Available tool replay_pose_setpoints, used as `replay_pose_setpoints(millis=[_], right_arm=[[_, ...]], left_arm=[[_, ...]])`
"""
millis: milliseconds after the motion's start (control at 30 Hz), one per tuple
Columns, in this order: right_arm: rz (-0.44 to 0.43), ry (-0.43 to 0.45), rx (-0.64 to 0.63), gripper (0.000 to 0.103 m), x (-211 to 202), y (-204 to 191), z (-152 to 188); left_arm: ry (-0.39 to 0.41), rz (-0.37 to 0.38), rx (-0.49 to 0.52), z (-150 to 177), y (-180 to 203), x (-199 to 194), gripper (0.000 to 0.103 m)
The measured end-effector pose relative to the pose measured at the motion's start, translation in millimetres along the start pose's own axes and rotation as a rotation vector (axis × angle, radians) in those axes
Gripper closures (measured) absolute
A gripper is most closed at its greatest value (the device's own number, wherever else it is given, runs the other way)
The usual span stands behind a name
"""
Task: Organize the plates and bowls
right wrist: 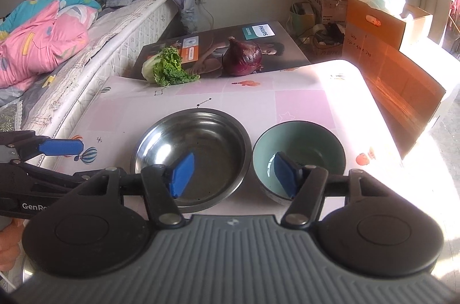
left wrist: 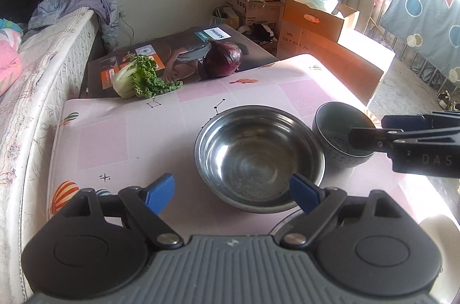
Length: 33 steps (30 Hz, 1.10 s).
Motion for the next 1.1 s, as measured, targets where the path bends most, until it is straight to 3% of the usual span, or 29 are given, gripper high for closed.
replay_pose_setpoints(millis=[300, 633, 967, 1100], right_arm=[[-0.001, 0.002, 0.015, 0.038, -44.3, 3.6, 17.5], [0.020, 0.018, 0.069, 0.038, -83.9, 29.6, 33.2], [0.014, 0.035, 0.209, 0.038, -87.6, 83.6, 48.9], [0.007, 0.036, 0.240, 0.039, -79.0, 102.8, 53.5]], left_arm=[[0.014, 0.035, 0.040, 7.2, 16.1, -25.1, 0.008], [0.020, 0.164, 0.049, 7.9, 35.1, -36.2, 0.001], [0.032, 0.190, 0.059, -1.3, 66.3, -16.2, 0.001], [0.037, 0.179, 0.066, -10.1, 78.1, -3.4, 0.006]])
Point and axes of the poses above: each gripper's, at about its wrist camera, not at the fingertips, and x roughly the way its jaws point, y to its right, z to its underside, the point moved 2 cm from there along x, roughly the way its jaws point, and after that the axes turned 10 degrees about -z, right-handed, at the moved point
